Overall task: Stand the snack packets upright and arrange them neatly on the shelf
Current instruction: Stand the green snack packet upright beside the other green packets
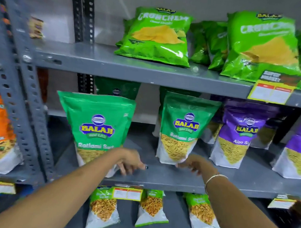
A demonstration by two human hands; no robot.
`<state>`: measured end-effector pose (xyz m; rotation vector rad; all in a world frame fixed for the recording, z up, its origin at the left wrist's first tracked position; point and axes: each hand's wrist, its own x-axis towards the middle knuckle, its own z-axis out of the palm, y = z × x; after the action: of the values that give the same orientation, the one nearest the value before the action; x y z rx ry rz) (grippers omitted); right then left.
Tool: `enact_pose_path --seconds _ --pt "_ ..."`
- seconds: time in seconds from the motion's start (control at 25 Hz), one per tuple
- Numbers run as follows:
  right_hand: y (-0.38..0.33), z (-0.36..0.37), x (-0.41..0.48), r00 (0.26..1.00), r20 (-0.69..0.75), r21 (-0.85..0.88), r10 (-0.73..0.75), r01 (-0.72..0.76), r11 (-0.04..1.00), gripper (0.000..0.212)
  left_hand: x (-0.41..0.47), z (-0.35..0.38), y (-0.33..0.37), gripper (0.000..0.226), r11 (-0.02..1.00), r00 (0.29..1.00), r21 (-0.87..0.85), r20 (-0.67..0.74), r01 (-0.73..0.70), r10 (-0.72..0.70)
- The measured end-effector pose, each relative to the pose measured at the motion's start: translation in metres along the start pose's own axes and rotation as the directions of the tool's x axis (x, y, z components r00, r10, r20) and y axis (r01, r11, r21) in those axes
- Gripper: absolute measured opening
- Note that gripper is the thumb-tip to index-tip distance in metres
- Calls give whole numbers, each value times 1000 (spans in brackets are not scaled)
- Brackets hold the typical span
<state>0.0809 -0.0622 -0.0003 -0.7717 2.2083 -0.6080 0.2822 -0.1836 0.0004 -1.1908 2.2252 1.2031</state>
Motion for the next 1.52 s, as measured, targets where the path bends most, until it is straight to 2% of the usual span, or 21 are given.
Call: enact_pose_path --seconds 0.04,0.08,0.12,0.16,0.2,0.32,0.44,0.68,0.84,1.04,1.24,1.32,1.44,1.52 --pt "11 -15 12 999 -36 50 -19 21 999 24 16 6 18 53 996 988 -52 -142 -67 59" --pt "24 -31 28 994 -77 81 -79 85 993 53 34 12 36 68 988 960 -101 -268 -114 84" --pt "32 -40 46 984 -85 147 -159 170 974 80 47 17 51 80 973 930 -169 -356 -160 91" --pt "37 -47 58 974 -68 256 -214 225 940 92 57 22 62 87 945 909 -255 -407 -206 88" --pt "43 -50 68 962 -59 324 -266 270 906 90 68 28 71 87 909 896 -340 -438 -242 74" --pt "52 -49 90 910 33 415 -414 364 834 66 91 43 82 60 828 844 -466 -536 -311 15" --pt "57 -41 91 912 -21 456 -409 372 808 72 88 56 83 47 794 782 -506 -620 -338 -63" --pt "75 -32 55 916 -51 440 -399 379 814 80 66 75 71 61 825 810 -478 -585 -301 -43" --pt "81 -29 37 917 -61 417 -393 382 825 84 58 84 62 64 871 799 -401 -601 -285 -15" --pt "84 -24 26 896 -64 383 -439 428 818 105 45 86 60 65 915 806 -316 -592 -249 15" --pt "83 -20 20 893 -73 374 -445 438 818 103 40 85 60 64 927 813 -283 -581 -245 37" --pt "80 -20 12 904 -65 371 -423 415 831 95 37 85 62 64 934 819 -271 -573 -233 38" --pt "83 -25 15 931 -58 298 -359 360 884 83 26 83 64 60 980 880 -191 -474 -57 -41" --pt "92 -37 17 949 -100 210 -298 312 927 82 18 82 71 39 988 944 -92 -298 121 -143"
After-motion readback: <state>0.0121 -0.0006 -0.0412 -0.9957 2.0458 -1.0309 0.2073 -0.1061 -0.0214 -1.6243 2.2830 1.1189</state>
